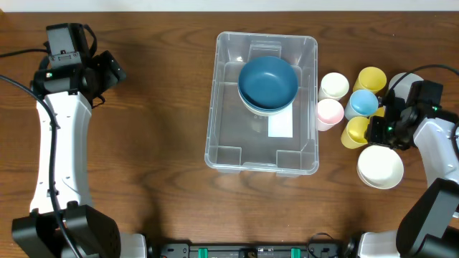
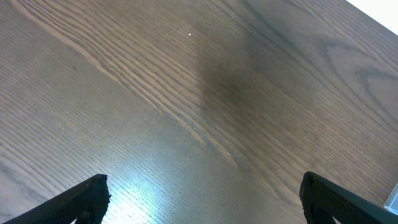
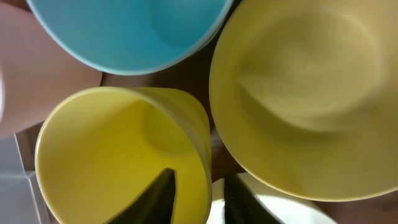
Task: Pack container
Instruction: 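Reach right gripper over the cups and grasp the yellow cup, then carry yellow cup with right gripper and place it in container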
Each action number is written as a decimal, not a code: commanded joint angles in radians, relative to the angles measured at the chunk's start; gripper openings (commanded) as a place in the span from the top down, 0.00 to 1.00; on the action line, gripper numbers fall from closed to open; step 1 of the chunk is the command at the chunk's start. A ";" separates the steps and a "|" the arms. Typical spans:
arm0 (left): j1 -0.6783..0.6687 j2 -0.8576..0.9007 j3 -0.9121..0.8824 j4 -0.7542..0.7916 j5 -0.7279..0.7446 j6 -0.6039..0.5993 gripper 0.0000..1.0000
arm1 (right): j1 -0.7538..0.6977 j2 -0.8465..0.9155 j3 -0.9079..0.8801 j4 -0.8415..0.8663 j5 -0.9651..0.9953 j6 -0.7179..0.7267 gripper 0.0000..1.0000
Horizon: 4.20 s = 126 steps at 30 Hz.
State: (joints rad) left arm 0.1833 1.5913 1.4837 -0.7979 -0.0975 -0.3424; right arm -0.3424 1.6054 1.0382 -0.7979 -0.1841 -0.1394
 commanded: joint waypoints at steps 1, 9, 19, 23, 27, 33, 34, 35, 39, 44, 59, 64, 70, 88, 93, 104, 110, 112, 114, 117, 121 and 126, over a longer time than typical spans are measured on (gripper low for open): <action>0.003 -0.008 0.008 -0.002 -0.012 0.002 0.02 | 0.009 0.004 -0.005 0.001 -0.008 -0.003 0.80; 0.003 -0.008 0.008 -0.002 -0.012 0.002 0.02 | 0.009 0.004 -0.005 -0.014 -0.008 0.013 0.99; 0.003 -0.008 0.008 -0.002 -0.012 0.002 0.02 | 0.010 -0.073 0.078 -0.124 -0.008 0.095 0.99; 0.003 -0.008 0.008 -0.002 -0.012 0.002 0.02 | 0.025 -0.164 0.163 -0.214 -0.006 0.145 0.99; 0.003 -0.008 0.008 -0.002 -0.012 0.002 0.02 | 0.072 -0.240 0.284 -0.328 -0.007 0.147 0.99; 0.003 -0.008 0.009 -0.002 -0.012 0.002 0.02 | 0.234 -0.294 0.423 -0.429 0.000 0.148 0.99; 0.003 -0.008 0.008 -0.002 -0.012 0.002 0.02 | 0.267 -0.296 0.433 -0.427 0.000 0.154 0.99; 0.003 -0.008 0.008 -0.002 -0.012 0.002 0.02 | 0.309 -0.296 0.439 -0.420 0.000 0.163 0.99; 0.003 -0.008 0.008 -0.002 -0.012 0.002 0.02 | 0.481 -0.286 0.440 -0.351 0.000 0.183 0.99; 0.003 -0.008 0.008 -0.002 -0.012 0.002 0.02 | 0.703 -0.226 0.440 -0.241 0.005 0.196 0.99; 0.003 -0.008 0.008 -0.002 -0.012 0.002 0.02 | 1.055 0.130 0.440 -0.104 0.083 0.233 0.99; 0.003 -0.008 0.008 -0.002 -0.012 0.002 0.02 | 1.076 0.175 0.440 -0.135 0.083 0.237 0.99; 0.003 -0.008 0.008 -0.002 -0.012 0.002 0.02 | 1.083 0.181 0.440 -0.179 0.083 0.236 0.98; 0.003 -0.008 0.008 -0.002 -0.012 0.002 0.02 | 1.083 0.197 0.439 -0.215 0.109 0.236 0.85; 0.003 -0.008 0.008 -0.002 -0.012 0.002 0.02 | 1.083 0.206 0.439 -0.188 0.109 0.236 0.81; 0.003 -0.008 0.008 -0.002 -0.012 0.002 0.02 | 1.080 0.205 0.439 -0.140 0.109 0.236 0.63; 0.003 -0.008 0.008 -0.002 -0.012 0.002 0.02 | 1.080 0.205 0.439 -0.129 0.109 0.236 0.62; 0.003 -0.008 0.008 -0.002 -0.012 0.002 0.02 | 1.080 0.205 0.439 -0.121 0.110 0.235 0.62; 0.003 -0.008 0.008 -0.002 -0.012 0.002 0.02 | 1.079 0.205 0.439 -0.106 0.117 0.236 0.64; 0.003 -0.008 0.008 -0.002 -0.012 0.002 0.02 | 1.069 0.196 0.441 -0.085 0.128 0.236 0.64; 0.003 -0.008 0.008 -0.002 -0.012 0.002 0.02 | 1.030 0.140 0.441 -0.081 0.129 0.237 0.62; 0.003 -0.008 0.009 -0.002 -0.012 0.002 0.02 | 0.917 0.018 0.441 -0.134 0.197 0.289 0.55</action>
State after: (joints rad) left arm 0.1833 1.5913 1.4837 -0.7979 -0.0975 -0.3428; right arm 0.6453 1.7332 1.4635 -0.9119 -0.0559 0.1081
